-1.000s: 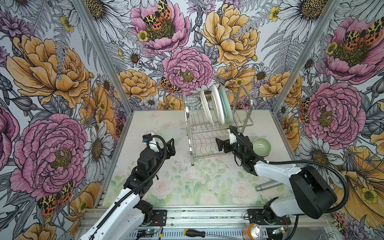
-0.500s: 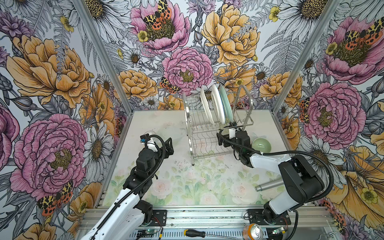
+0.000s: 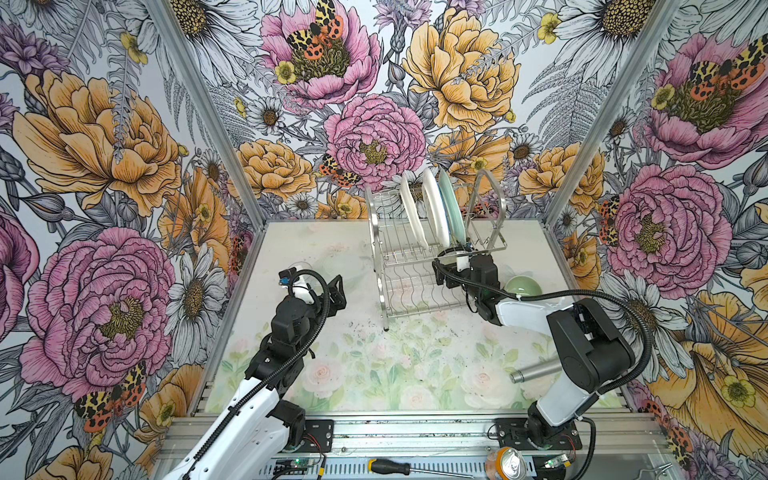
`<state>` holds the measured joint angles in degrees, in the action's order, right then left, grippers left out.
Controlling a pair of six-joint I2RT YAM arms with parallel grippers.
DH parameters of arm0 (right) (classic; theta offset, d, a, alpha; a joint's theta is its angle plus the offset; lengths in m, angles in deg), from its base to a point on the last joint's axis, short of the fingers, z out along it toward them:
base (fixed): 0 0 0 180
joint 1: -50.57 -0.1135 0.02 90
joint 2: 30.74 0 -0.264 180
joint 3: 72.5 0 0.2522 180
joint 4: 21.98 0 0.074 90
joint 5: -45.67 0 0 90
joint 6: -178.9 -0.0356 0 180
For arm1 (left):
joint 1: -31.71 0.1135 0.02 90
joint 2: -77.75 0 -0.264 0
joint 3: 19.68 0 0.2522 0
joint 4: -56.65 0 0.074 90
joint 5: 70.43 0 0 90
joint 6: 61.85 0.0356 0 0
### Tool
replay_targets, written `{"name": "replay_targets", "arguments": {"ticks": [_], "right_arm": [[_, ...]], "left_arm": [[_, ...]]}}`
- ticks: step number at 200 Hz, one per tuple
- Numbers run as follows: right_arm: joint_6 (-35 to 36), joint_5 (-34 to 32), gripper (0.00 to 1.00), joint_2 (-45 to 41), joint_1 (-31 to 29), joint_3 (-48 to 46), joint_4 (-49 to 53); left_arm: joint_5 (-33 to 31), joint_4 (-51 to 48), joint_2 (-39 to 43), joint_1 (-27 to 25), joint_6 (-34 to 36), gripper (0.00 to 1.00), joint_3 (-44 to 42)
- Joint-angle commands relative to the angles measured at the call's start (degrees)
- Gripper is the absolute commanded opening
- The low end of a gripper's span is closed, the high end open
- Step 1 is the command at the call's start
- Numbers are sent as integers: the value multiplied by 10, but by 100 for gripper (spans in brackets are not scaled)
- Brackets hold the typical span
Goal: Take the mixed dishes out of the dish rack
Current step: 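Move the right gripper into the rack toward the green glass cup, then lower the open right gripper around the green glass cup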
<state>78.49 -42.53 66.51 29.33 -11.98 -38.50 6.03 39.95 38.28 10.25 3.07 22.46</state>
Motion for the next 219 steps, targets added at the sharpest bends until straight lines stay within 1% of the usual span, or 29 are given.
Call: {"name": "replay_targets", "arguments": {"ticks": [1,79,109,178,219], "right_arm": [[-2,18,97,20,12,25,-20],[9,18,97,53,20,46,-25],[9,8,97,62,22,45,-31],[6,9,96,73,29,44,-48],[3,-18,96,75,30,47,-42]], "left_arm": [[-5,7,7,5,9,99,-8],[-9,7,7,7,7,99,-11],[-9,8,6,8,8,99,-11],[-9,9,3,9,6,99,-12],[-10,8,6,9,6,99,-12]]}}
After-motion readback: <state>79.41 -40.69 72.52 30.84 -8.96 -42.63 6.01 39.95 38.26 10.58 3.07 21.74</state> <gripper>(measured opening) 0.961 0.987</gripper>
